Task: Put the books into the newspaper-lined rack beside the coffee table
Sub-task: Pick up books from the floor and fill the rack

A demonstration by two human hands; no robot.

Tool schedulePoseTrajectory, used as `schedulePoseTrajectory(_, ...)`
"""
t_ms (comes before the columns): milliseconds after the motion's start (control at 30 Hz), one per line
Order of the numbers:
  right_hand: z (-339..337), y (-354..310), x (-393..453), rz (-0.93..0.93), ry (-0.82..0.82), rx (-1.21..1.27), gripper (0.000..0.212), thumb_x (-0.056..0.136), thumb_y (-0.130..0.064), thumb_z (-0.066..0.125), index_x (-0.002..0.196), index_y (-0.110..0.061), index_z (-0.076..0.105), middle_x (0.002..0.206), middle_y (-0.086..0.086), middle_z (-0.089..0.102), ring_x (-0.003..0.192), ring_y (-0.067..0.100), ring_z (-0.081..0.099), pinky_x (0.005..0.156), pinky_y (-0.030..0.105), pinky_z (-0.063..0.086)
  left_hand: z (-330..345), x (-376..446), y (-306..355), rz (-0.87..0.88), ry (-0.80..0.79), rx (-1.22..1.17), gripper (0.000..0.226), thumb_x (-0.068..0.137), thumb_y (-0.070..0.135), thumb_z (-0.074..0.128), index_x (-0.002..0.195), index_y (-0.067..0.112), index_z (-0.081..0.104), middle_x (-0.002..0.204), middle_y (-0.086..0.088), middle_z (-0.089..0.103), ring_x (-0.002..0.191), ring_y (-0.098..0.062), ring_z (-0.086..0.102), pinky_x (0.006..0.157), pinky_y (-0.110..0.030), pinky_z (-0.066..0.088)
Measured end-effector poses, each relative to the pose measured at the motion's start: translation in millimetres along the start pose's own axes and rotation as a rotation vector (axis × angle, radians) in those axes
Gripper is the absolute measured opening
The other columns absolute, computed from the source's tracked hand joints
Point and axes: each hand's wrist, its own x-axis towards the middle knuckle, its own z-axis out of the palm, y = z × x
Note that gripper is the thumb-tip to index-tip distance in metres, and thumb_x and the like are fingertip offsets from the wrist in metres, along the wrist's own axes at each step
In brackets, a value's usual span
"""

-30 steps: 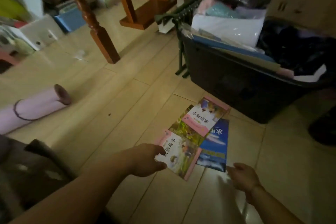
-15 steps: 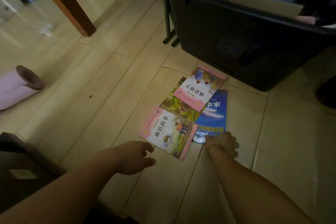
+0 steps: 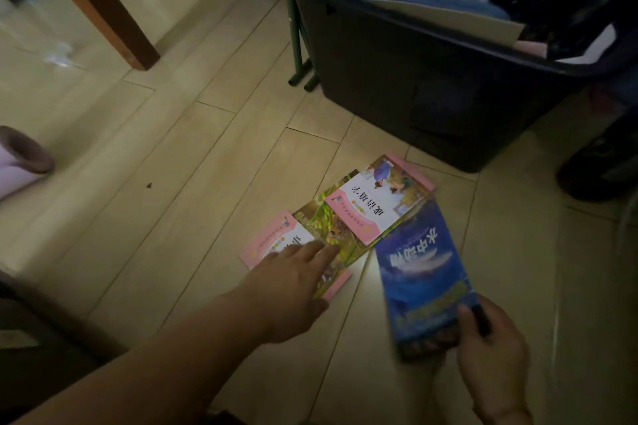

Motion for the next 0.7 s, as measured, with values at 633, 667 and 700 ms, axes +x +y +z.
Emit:
schedulePoseTrajectory(633,-97.3,-130.1,-52.1,-0.348,-0.116,-0.187,0.115,0.058,-0.075,0.068,0.139,0.000,0.038,0.138,0.027,0.045,0.126,0.046,0.045,0.103,0.049,0.033,-78.4,-95.2,58.7,0.214,0.454,-0.541,0.023,0.091,0.022,0.057,0.104,0.036,0.070,0.081,0.021,0.067,0.079,0.006,0.062,0.070,-0.022,0.048)
schedulePoseTrajectory(667,-100.3,-144.9,-59.7,-0.305,-0.197,-0.060,0.111,0.060,-0.066,0.076,0.137,0.005,0.038,0.134,0.030,0.048,0.124,0.044,0.049,0.103,0.042,0.038,-85.1,-118.1,59.0,0.197,0.470,-0.701,0.018,0.091,0.024,0.058,0.097,0.033,0.072,0.079,0.021,0.068,0.078,0.006,0.063,0.070,-0.023,0.049)
schedulePoseTrajectory(700,-105.6,-155.2,-67.8,-0.301,-0.286,0.046,0.095,0.064,-0.044,0.084,0.131,0.009,0.042,0.123,0.030,0.056,0.118,0.034,0.057,0.094,0.028,0.044,-91.0,-141.7,59.7,0.189,0.470,-0.863,0.016,0.091,0.024,0.059,0.095,0.029,0.074,0.085,0.017,0.073,0.081,0.003,0.067,0.075,-0.025,0.052)
